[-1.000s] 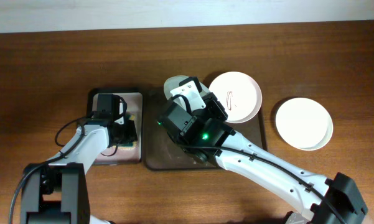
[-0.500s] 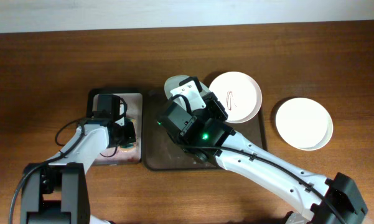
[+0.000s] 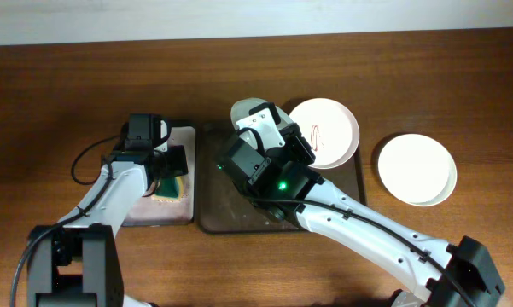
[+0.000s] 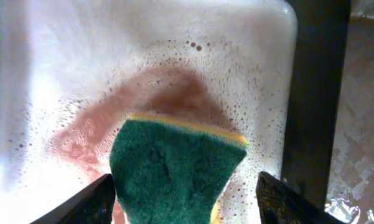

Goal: Clean dirty plates on tray and stack at the side

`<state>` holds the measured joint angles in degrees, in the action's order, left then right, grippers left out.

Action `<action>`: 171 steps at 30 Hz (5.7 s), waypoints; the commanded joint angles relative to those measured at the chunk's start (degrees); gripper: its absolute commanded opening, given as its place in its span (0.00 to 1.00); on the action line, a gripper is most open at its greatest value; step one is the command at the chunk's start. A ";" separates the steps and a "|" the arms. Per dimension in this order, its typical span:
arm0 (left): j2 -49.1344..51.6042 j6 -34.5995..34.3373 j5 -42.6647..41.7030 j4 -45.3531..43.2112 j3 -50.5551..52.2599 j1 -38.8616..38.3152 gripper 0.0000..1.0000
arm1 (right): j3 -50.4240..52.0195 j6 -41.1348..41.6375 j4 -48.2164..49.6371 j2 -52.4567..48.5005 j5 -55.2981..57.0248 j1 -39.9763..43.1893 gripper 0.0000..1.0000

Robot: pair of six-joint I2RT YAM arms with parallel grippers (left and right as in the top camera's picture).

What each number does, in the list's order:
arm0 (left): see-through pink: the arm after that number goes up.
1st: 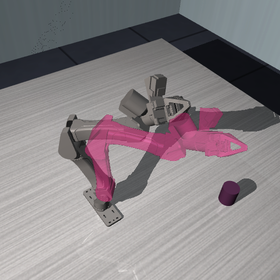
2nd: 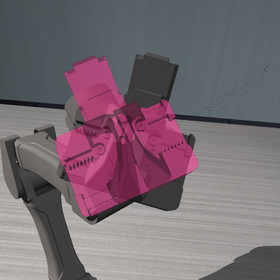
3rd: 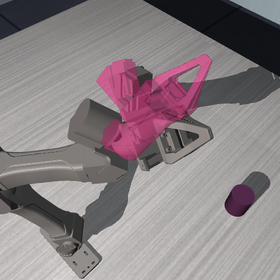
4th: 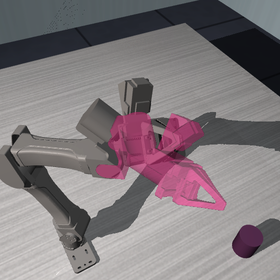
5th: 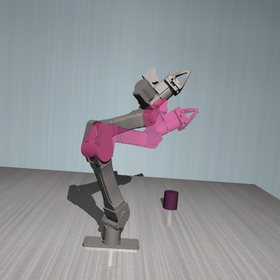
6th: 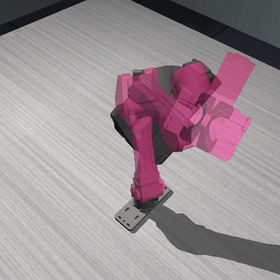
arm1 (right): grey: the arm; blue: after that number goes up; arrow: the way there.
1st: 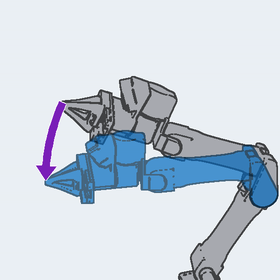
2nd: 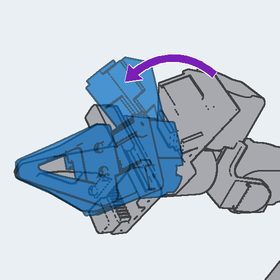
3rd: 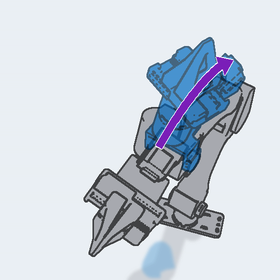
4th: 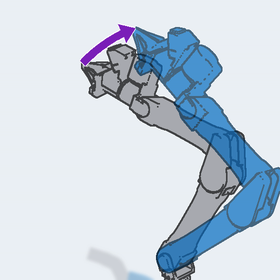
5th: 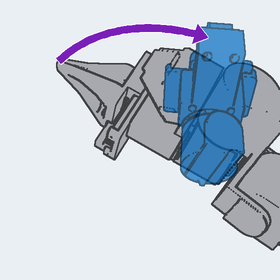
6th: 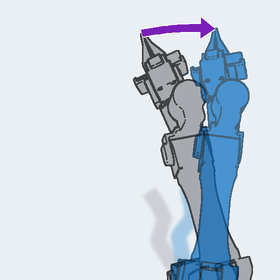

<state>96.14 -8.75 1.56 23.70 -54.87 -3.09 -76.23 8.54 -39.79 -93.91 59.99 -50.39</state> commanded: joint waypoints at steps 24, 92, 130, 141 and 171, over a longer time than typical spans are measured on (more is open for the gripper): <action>4.44 2.01 2.58 2.91 -7.23 0.26 0.72 | 0.13 0.04 0.17 1.29 1.95 0.26 0.04; -1.55 1.99 -0.52 16.22 -4.90 0.11 0.79 | 0.13 20.70 -10.97 6.56 -32.96 32.85 0.04; -2.80 2.03 -2.93 15.37 -5.66 0.11 0.45 | 0.76 0.15 -16.33 -1.03 -66.10 37.64 0.04; -5.42 2.01 -2.93 14.95 -6.21 0.11 0.00 | 0.76 4.39 -11.43 -7.02 -64.83 28.55 0.04; 1.27 1.99 -2.51 14.95 -7.45 0.11 0.37 | 0.81 5.49 -7.67 -12.35 -64.00 27.85 0.04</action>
<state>100.05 -6.87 -1.15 37.76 -61.12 -3.09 -75.83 13.52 -47.51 -105.36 -4.29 -22.24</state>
